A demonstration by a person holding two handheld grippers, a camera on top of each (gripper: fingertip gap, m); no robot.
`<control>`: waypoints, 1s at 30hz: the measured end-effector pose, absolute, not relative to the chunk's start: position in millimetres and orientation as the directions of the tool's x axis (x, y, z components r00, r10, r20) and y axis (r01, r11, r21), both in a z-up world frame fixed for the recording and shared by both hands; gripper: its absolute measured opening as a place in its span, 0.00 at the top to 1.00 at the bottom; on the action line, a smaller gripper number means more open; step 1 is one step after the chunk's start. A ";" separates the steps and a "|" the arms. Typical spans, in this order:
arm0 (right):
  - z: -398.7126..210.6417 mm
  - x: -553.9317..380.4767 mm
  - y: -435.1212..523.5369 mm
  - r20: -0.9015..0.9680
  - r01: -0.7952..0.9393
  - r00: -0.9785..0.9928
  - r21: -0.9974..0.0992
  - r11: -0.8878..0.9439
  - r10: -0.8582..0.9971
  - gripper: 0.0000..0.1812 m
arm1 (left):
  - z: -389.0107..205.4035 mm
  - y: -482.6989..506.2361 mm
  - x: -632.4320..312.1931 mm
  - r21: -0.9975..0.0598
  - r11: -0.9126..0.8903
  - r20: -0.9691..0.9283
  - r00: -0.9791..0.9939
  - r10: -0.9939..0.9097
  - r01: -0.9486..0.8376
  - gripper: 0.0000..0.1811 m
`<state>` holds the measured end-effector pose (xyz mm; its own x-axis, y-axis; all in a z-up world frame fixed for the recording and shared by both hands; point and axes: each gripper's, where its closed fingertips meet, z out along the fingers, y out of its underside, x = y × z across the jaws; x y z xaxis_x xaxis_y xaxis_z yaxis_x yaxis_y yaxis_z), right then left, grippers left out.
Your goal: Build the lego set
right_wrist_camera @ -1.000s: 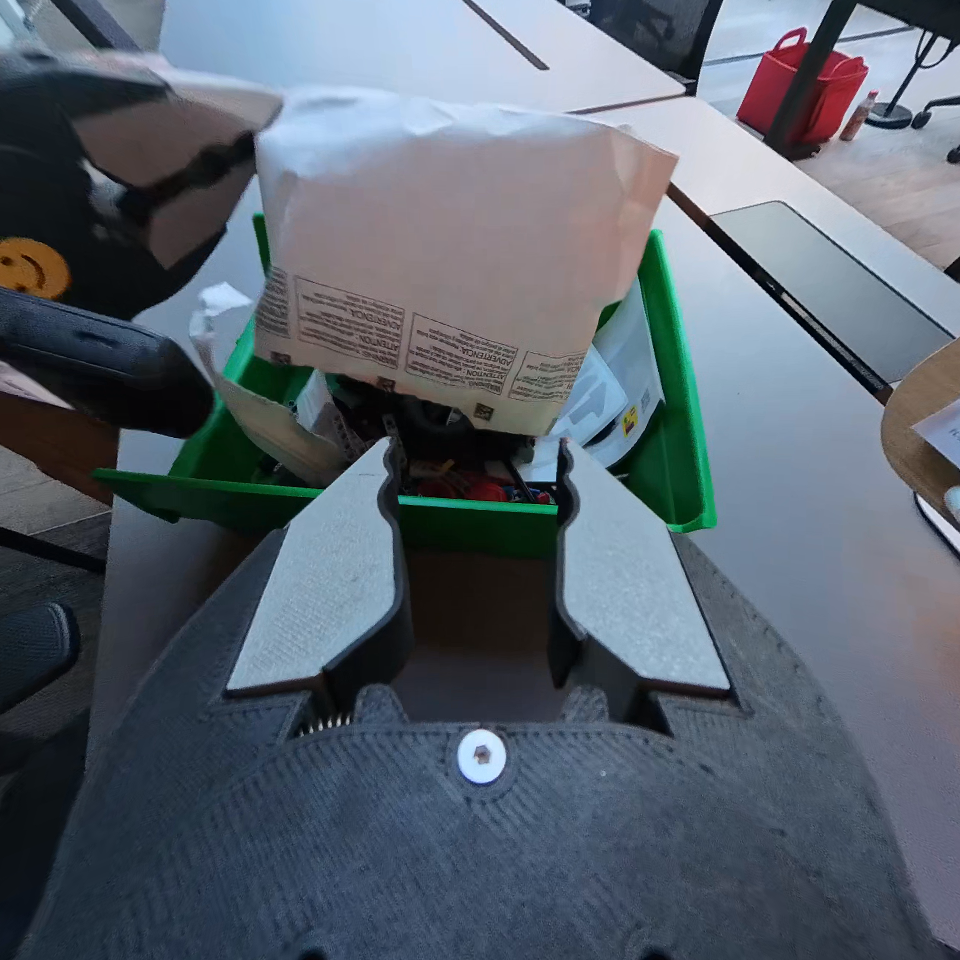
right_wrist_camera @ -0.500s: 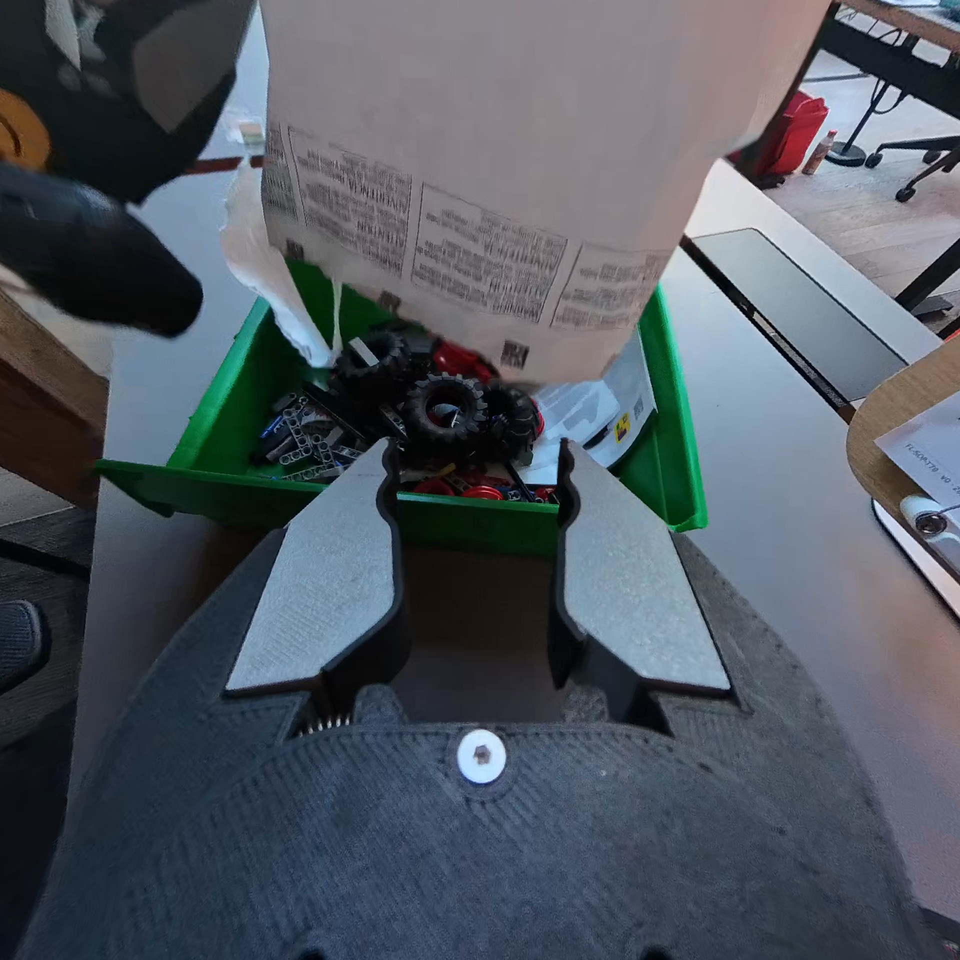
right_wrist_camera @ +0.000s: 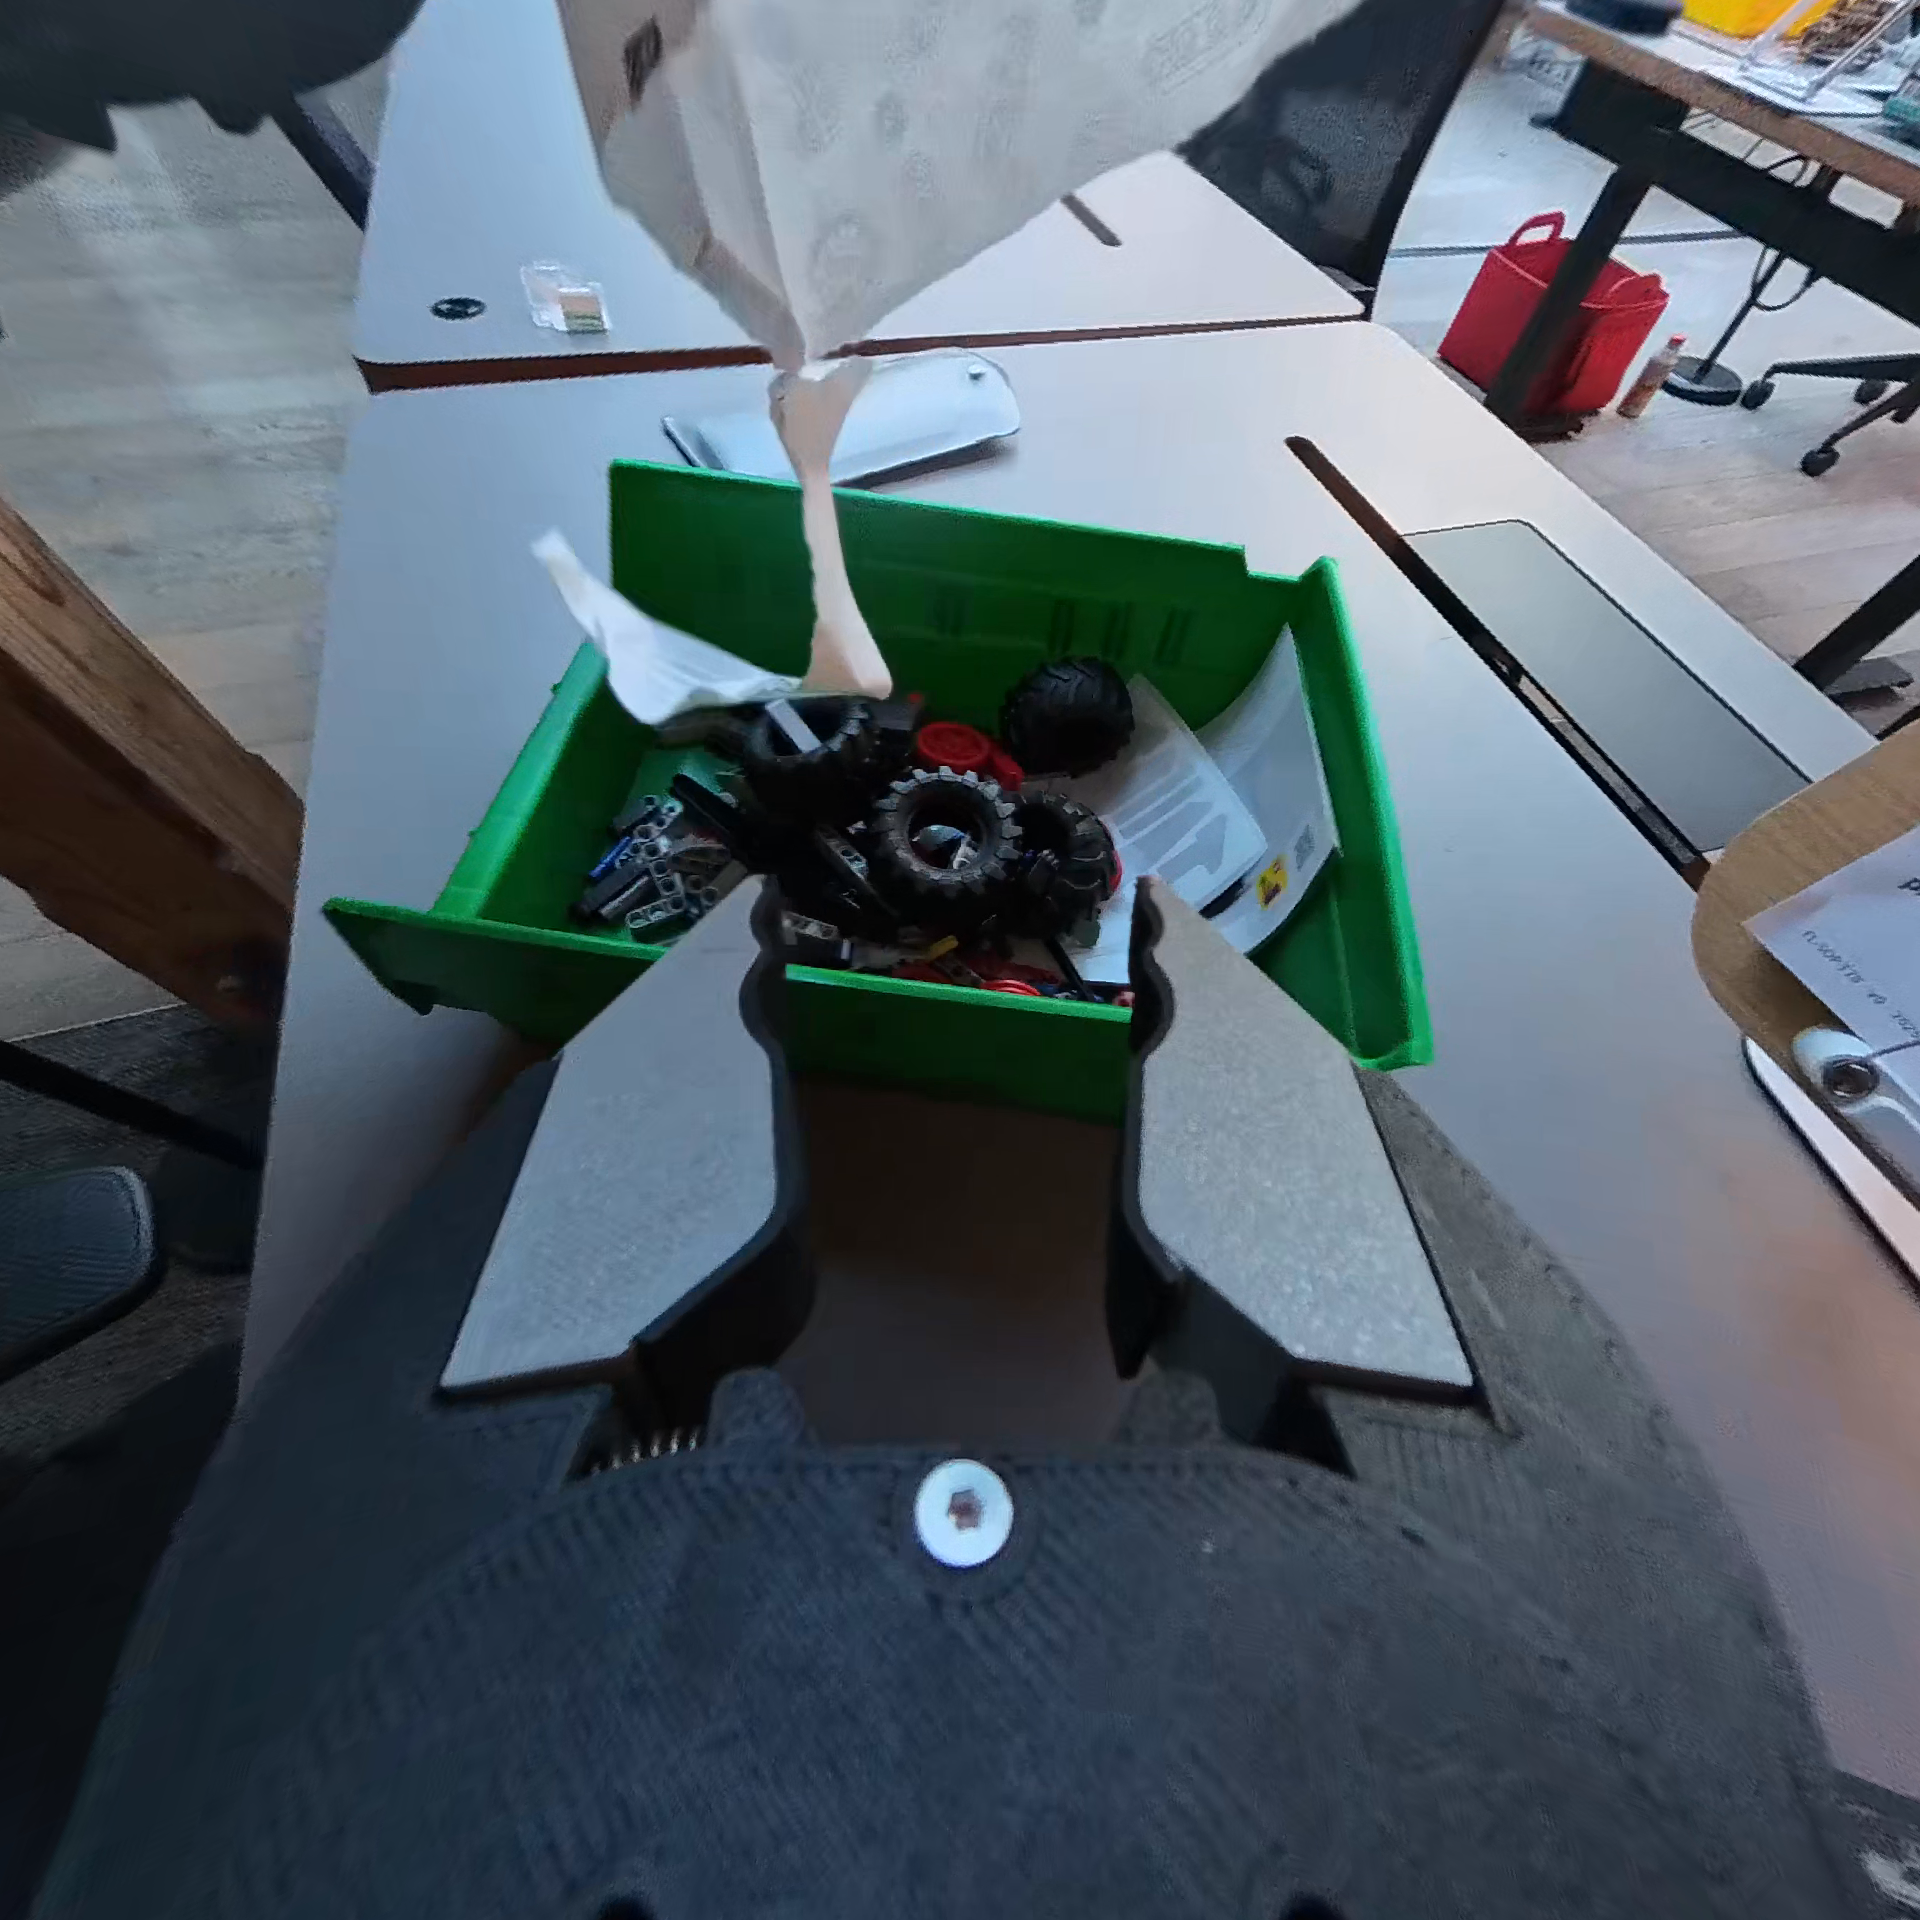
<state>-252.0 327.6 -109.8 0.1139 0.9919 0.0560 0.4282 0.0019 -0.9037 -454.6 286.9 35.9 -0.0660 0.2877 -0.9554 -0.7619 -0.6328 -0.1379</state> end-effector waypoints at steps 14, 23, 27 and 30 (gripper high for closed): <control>-3.4 -227.5 242.2 0.038 0.044 -0.086 -0.998 0.041 0.996 0.43 | 56.4 257.1 -372.9 -0.743 -0.273 -0.669 0.678 0.304 -0.610 1.00; -17.4 -152.3 212.2 0.131 0.088 -0.009 -0.987 0.131 0.991 0.97 | -33.1 236.7 -191.8 -0.645 -0.093 -0.763 0.646 0.030 -0.758 1.00; -40.7 -75.6 205.6 0.125 0.128 0.035 -0.985 0.120 0.992 0.98 | -60.6 226.7 -115.3 -0.720 0.052 -0.690 0.707 -0.153 -0.691 0.99; -42.9 -8.4 216.9 0.104 0.110 0.155 -0.990 0.088 0.982 0.98 | -94.2 232.9 -78.6 -0.772 0.061 -0.624 0.735 -0.266 -0.633 0.90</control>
<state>-8.4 216.9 -42.9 0.1548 0.9824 0.1043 0.1100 0.0877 -0.9900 -78.6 232.9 -94.2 0.7347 -0.2660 -0.6240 -0.6332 0.0611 -0.7716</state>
